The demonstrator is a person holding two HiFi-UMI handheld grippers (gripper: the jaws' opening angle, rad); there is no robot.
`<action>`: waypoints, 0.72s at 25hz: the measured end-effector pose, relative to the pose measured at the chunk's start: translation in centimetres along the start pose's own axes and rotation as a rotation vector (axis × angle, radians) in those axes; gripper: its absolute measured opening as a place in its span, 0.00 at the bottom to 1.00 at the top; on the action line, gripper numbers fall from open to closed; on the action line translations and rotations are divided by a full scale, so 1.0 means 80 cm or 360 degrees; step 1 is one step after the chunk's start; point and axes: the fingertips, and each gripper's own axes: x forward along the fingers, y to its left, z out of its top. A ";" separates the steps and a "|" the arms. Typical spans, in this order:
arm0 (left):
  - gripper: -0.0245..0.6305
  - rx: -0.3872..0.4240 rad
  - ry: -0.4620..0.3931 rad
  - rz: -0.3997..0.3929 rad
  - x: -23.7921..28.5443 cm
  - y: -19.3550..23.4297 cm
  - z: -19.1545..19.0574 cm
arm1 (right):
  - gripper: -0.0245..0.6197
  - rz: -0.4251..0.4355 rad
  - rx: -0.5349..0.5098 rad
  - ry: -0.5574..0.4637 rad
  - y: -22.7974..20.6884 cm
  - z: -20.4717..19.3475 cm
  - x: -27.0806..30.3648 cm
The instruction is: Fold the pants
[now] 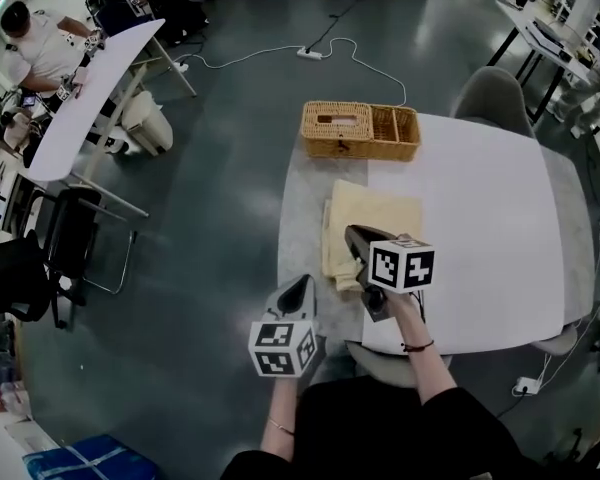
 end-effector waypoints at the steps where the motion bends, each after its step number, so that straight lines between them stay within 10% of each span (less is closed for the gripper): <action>1: 0.05 0.0010 -0.0011 -0.0005 -0.001 -0.007 0.004 | 0.09 0.0025 -0.0019 -0.0016 0.000 0.001 -0.009; 18: 0.05 0.0160 -0.0202 -0.0042 -0.035 -0.092 0.042 | 0.07 0.0304 -0.0207 -0.0329 -0.026 0.010 -0.178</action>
